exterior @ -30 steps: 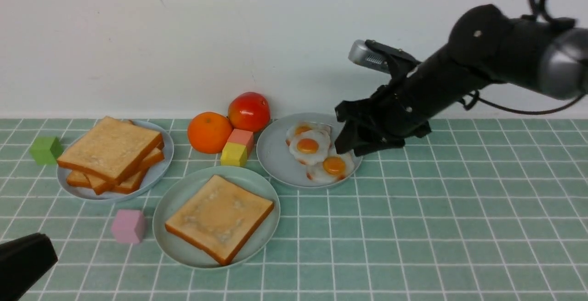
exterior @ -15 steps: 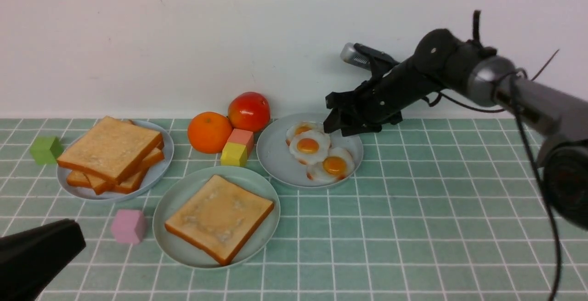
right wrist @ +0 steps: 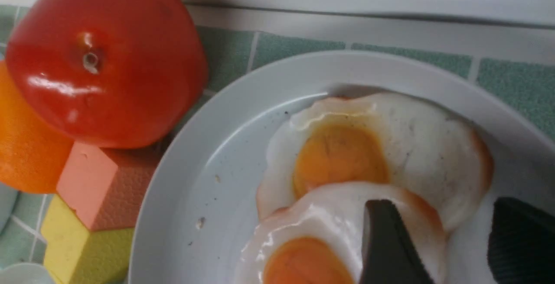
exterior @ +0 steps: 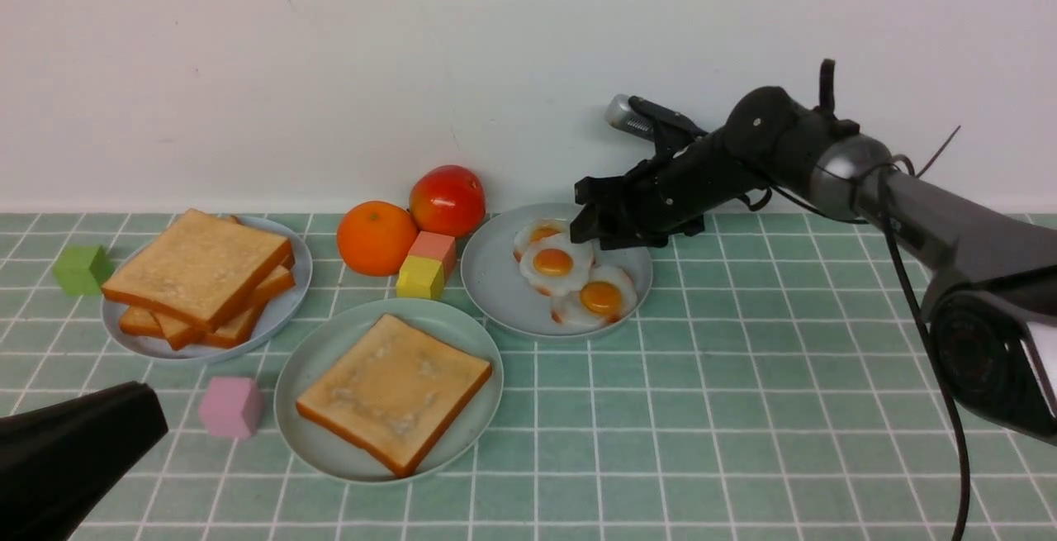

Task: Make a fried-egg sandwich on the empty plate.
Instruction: Use the right arm to grab a fried egg

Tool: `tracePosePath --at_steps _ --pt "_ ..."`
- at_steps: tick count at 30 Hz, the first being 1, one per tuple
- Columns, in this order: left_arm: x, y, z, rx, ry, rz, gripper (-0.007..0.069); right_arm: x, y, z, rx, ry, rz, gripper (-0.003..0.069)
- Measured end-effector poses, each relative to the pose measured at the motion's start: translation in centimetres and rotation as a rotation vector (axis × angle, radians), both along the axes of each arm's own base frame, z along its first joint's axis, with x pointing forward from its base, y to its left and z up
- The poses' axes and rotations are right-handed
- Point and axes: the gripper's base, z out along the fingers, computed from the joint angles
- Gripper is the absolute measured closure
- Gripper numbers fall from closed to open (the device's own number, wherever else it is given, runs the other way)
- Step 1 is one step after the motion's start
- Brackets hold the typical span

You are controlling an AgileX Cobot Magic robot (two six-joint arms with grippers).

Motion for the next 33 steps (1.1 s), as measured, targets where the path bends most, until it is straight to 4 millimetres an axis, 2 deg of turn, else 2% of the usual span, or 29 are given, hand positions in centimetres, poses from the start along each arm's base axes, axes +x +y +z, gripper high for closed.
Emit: tracePosePath --at_steps 21,25,33 --pt "0.0 0.0 0.0 0.0 0.0 0.0 0.0638 -0.66 0.41 -0.34 0.031 0.076 0.052 0.0319" --pt "0.0 0.0 0.0 0.0 0.0 0.0 0.0638 -0.68 0.37 -0.38 0.024 0.076 0.055 0.0362" --pt "0.0 0.0 0.0 0.0 0.0 0.0 0.0637 -0.7 0.2 -0.47 -0.007 0.073 0.062 0.051"
